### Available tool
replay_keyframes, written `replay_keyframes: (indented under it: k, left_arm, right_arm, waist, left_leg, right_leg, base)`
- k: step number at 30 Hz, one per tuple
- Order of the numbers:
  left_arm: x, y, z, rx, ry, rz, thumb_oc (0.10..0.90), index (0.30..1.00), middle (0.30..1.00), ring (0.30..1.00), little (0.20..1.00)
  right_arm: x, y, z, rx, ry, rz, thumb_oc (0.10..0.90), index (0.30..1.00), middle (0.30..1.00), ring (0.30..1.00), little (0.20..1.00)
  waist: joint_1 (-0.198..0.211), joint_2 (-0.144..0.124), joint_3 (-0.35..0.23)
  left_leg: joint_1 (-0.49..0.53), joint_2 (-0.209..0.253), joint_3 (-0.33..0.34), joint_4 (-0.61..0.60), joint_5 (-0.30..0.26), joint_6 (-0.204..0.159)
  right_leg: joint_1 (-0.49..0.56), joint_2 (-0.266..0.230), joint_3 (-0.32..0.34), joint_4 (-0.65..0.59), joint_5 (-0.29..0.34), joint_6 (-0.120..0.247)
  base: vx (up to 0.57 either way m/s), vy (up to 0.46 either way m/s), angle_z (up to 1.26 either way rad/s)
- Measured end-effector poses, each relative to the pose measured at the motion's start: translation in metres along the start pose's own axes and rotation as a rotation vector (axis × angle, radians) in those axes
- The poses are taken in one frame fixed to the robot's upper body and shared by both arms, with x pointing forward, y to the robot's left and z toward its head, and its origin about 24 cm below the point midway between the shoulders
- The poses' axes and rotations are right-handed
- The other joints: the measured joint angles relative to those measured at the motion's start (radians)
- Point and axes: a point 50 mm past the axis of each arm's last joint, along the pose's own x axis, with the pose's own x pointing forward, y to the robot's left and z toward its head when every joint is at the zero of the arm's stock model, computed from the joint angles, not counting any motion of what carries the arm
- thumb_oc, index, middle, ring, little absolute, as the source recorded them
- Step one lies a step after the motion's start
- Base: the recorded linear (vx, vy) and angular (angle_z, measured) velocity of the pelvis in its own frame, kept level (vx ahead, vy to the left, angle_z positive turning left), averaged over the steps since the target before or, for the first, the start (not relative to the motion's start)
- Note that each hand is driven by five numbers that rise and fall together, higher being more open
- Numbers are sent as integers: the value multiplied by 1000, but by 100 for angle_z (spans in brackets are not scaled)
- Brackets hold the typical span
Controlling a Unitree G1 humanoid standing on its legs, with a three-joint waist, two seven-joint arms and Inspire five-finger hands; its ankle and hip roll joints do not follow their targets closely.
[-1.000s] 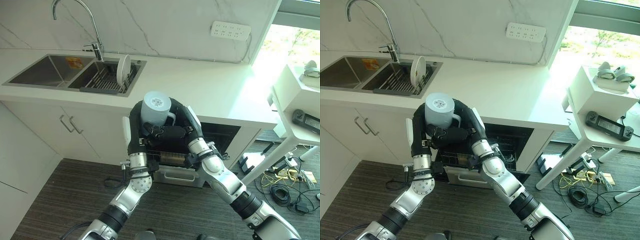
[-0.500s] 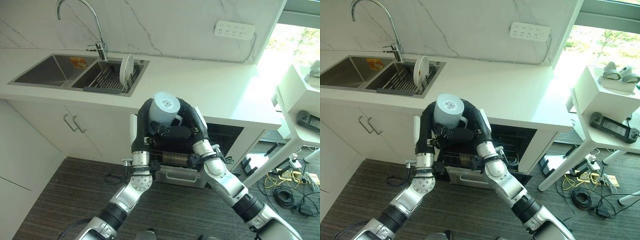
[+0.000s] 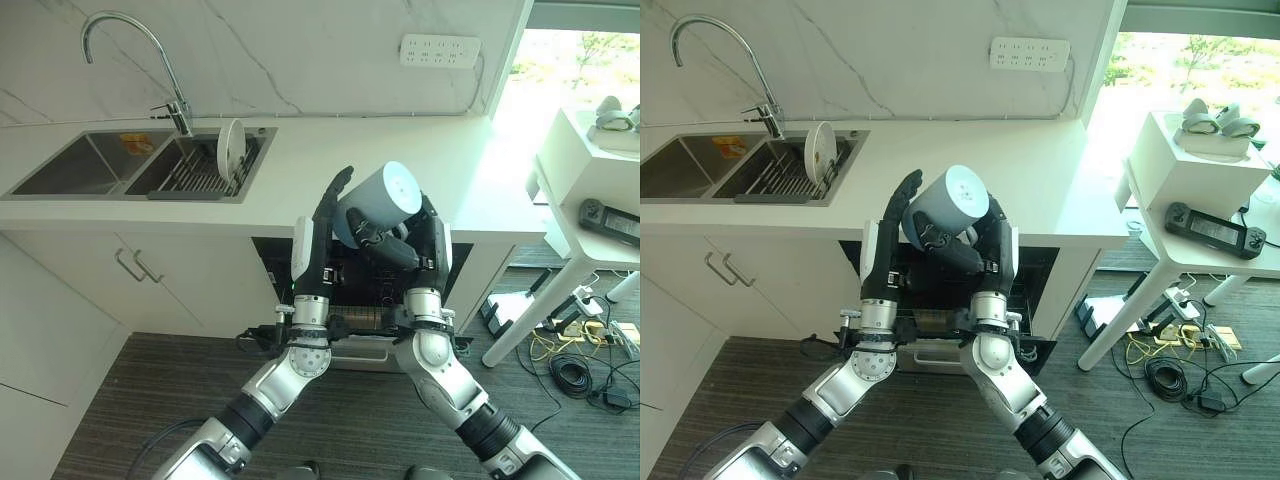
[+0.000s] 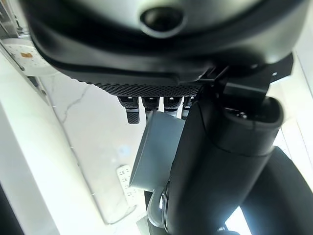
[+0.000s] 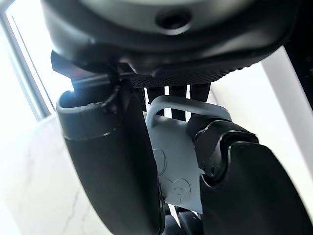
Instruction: Place the dishes in the dishwasher.
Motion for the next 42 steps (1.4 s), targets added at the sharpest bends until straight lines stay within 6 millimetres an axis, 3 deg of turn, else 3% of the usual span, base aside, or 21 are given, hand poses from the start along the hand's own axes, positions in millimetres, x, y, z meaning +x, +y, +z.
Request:
replay_keyframes:
  k: [7,12,18,23,28,31,37,42]
  left_arm:
    - [-17,20,-22,133,78,33,800,900,900,900,900]
    - [-18,16,-20,180,31,-39,800,900,900,900,900]
    - [-17,22,-20,181,31,-125,800,900,900,900,900]
    - [-34,50,-37,13,259,26,800,900,900,900,900]
    - [-57,90,-56,41,384,64,800,900,900,900,900]
    - [-66,108,-57,151,378,-21,800,900,900,900,900]
    - [-70,120,-66,400,349,-243,800,900,900,900,900]
    - [-82,131,-78,605,347,-389,800,900,900,900,900]
  right_arm:
    - [28,-55,46,217,-242,-361,400,300,300,300,300]
    - [25,-51,42,255,-225,-389,400,300,300,300,300]
    - [28,-64,49,309,-249,-451,400,300,300,300,300]
    - [19,-74,40,282,-146,-316,400,300,300,300,300]
    - [-1,-94,27,109,3,-139,400,300,300,300,300]
    - [-6,-104,13,31,110,-80,400,300,300,300,300]
    - [-6,-124,-1,-128,225,-23,400,300,300,300,300]
    - [-4,-130,-1,-250,255,34,400,300,300,300,300]
  waist:
    - [-7,0,0]
    - [-23,0,0]
    - [-24,1,0]
    - [-22,7,0]
    - [0,12,3]
    - [18,15,6]
    - [37,15,5]
    - [41,15,5]
  left_leg:
    - [1,-2,7,1,-1,2]
    - [7,-2,16,0,2,-3]
    - [8,-2,19,-4,2,-3]
    - [4,-3,24,-14,3,-5]
    - [-2,-3,18,-17,3,-5]
    - [-4,-5,15,-19,3,-5]
    - [-4,-7,-4,-30,1,1]
    - [-6,-8,-10,-29,6,-6]
  right_leg:
    - [-4,-1,7,0,-1,2]
    - [-5,0,16,0,0,2]
    - [-7,0,19,0,0,3]
    - [-16,3,22,-3,0,3]
    - [-17,1,15,-9,0,4]
    - [-15,-1,12,-10,-2,6]
    - [-3,-9,-12,-12,-8,9]
    - [-1,-9,-19,-16,-12,10]
  base:
    - [-3,1,-3]
    - [8,5,-5]
    - [0,0,0]
    - [9,17,-3]
    - [8,40,4]
    - [51,59,4]
    - [76,47,11]
    - [81,44,3]
